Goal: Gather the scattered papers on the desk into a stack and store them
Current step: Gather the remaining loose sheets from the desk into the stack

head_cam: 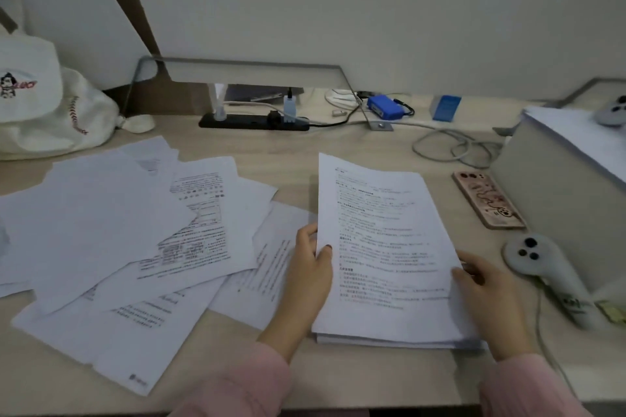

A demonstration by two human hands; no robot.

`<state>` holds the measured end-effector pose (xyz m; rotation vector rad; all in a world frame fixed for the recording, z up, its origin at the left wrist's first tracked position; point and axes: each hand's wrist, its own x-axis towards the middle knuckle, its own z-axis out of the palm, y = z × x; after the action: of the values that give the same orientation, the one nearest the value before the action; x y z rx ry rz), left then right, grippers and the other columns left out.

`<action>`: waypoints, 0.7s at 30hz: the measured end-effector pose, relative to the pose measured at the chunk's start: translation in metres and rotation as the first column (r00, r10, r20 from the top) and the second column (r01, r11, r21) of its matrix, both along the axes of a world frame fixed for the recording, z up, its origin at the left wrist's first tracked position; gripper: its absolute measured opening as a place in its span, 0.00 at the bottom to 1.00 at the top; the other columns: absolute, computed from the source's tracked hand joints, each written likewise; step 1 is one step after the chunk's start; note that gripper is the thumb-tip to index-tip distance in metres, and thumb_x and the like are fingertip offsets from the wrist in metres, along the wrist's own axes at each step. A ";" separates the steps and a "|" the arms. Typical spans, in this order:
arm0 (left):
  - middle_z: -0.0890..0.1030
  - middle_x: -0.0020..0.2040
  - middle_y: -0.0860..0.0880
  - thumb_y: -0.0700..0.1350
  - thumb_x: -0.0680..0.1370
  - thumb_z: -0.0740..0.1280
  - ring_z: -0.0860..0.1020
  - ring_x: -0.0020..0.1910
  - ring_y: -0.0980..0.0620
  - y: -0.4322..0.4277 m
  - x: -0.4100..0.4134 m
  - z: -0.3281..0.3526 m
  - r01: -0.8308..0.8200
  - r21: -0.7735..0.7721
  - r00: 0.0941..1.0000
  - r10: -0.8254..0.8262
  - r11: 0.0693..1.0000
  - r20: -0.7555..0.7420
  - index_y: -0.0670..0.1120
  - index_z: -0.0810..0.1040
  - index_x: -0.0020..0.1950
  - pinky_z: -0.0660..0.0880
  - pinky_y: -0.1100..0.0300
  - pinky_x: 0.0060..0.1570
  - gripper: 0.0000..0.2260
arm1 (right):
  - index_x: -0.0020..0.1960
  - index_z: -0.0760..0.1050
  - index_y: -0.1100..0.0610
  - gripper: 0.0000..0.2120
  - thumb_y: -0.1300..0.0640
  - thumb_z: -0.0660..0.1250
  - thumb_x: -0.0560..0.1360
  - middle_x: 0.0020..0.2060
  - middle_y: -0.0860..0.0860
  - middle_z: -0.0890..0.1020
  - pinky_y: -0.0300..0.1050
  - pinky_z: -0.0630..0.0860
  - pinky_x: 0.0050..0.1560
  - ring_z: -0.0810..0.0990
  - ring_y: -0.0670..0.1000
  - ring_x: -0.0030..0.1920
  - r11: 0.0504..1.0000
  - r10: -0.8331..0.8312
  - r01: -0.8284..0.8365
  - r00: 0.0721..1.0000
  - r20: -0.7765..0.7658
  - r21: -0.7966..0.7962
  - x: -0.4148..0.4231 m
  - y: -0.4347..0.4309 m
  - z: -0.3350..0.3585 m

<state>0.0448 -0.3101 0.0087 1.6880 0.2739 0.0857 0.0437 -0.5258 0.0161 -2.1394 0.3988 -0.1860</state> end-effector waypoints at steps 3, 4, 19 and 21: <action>0.73 0.62 0.52 0.37 0.79 0.56 0.75 0.52 0.61 -0.006 -0.002 -0.012 -0.024 0.083 0.999 0.028 0.996 -0.047 0.49 0.65 0.65 0.73 0.76 0.42 0.16 | 0.60 0.76 0.59 0.15 0.66 0.60 0.75 0.49 0.56 0.81 0.41 0.66 0.48 0.76 0.52 0.47 0.999 -0.012 0.013 0.999 -0.035 0.035 0.000 -0.001 -0.011; 0.70 0.67 0.51 0.36 0.79 0.56 0.74 0.58 0.58 -0.008 -0.003 -0.016 -0.011 0.117 0.998 0.018 0.993 -0.052 0.48 0.63 0.69 0.73 0.71 0.52 0.19 | 0.61 0.76 0.60 0.15 0.66 0.60 0.75 0.50 0.56 0.81 0.41 0.66 0.49 0.76 0.52 0.47 0.999 -0.018 0.019 0.999 -0.034 0.036 0.000 -0.001 -0.014; 0.52 0.77 0.56 0.40 0.80 0.56 0.52 0.75 0.59 0.006 -0.003 -0.020 0.234 0.217 0.972 -0.220 0.948 -0.086 0.51 0.60 0.73 0.51 0.66 0.69 0.21 | 0.67 0.68 0.62 0.22 0.67 0.62 0.73 0.60 0.66 0.72 0.51 0.65 0.60 0.69 0.64 0.60 0.957 0.032 -0.070 0.990 -0.138 -0.281 -0.004 0.009 -0.008; 0.55 0.76 0.55 0.41 0.80 0.58 0.55 0.75 0.57 0.013 -0.004 -0.013 0.218 0.202 0.976 -0.215 0.955 -0.041 0.51 0.62 0.72 0.53 0.60 0.73 0.20 | 0.68 0.67 0.63 0.23 0.65 0.65 0.73 0.62 0.66 0.70 0.50 0.62 0.62 0.66 0.64 0.63 0.924 0.063 -0.106 0.990 -0.126 -0.369 -0.009 0.016 0.000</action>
<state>0.0404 -0.2972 -0.0040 1.9149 0.0937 -0.0673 0.0351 -0.5098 0.0160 -2.5488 0.3555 -0.0973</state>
